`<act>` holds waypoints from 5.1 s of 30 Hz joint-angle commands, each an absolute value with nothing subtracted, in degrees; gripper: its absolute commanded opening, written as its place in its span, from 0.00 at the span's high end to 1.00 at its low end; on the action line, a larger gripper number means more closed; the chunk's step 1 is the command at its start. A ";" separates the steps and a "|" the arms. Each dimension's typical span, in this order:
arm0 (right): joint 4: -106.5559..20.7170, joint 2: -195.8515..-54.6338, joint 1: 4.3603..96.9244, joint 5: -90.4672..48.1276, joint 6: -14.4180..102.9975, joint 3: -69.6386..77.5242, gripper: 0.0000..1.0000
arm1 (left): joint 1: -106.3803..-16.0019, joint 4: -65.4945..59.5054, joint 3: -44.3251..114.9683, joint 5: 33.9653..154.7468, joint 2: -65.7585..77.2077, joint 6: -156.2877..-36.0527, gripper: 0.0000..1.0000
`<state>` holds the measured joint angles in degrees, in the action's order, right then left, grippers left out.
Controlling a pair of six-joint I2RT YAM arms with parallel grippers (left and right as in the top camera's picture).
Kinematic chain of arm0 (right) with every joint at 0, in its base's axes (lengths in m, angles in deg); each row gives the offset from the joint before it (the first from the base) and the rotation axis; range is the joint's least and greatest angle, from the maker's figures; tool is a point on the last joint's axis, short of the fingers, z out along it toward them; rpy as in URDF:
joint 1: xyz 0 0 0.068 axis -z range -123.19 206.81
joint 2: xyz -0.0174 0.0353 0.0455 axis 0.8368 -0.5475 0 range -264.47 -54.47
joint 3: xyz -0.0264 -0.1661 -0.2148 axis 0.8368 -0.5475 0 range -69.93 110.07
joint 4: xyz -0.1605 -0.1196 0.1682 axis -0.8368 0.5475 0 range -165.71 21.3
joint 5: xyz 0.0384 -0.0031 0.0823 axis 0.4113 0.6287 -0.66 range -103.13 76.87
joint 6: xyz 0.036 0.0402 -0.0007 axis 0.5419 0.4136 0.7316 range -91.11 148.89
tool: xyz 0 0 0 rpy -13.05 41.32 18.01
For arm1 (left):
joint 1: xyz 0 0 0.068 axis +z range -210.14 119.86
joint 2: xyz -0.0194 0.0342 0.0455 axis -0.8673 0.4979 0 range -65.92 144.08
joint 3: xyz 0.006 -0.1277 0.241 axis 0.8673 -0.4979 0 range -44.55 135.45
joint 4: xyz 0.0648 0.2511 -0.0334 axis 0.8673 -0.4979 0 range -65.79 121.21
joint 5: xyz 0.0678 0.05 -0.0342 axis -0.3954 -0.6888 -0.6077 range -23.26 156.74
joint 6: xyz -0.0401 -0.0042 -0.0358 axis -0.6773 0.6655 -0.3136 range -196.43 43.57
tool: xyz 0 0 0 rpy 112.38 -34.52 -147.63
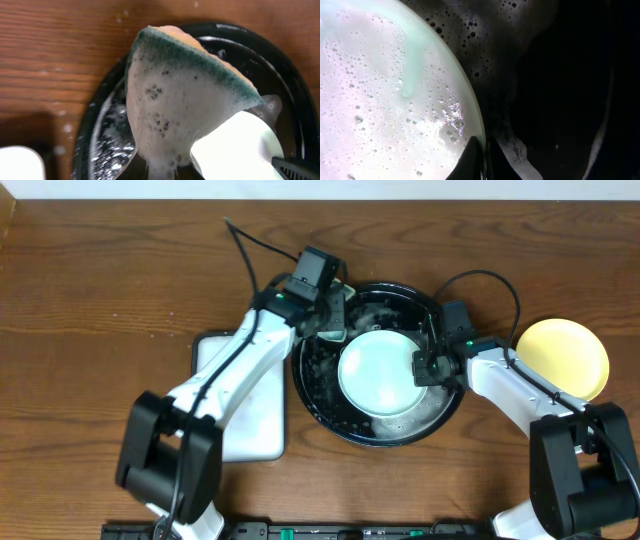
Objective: Clean dirty plates on tray and stack at the side
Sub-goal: 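Return the sponge with the left gripper to the white foam pad, then tilt the pale green plate up with the right gripper in the tray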
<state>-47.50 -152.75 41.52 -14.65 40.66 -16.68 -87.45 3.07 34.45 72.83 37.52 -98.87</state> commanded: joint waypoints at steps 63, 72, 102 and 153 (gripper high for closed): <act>-43.94 -126.04 4.80 48.15 9.19 -11.56 0.99 | -66.80 -25.45 23.15 70.29 29.93 -97.89 0.18; -49.07 -126.04 2.48 54.66 -0.06 -11.56 0.99 | -66.80 -25.45 23.15 70.29 29.93 -97.89 0.18; -51.10 -126.04 0.89 55.01 -1.54 -11.56 0.99 | -66.80 -25.47 23.15 70.29 29.93 -97.89 0.18; -51.08 -126.06 1.43 55.06 -0.78 -11.56 0.99 | -66.80 -25.45 23.15 70.29 29.93 -97.89 0.17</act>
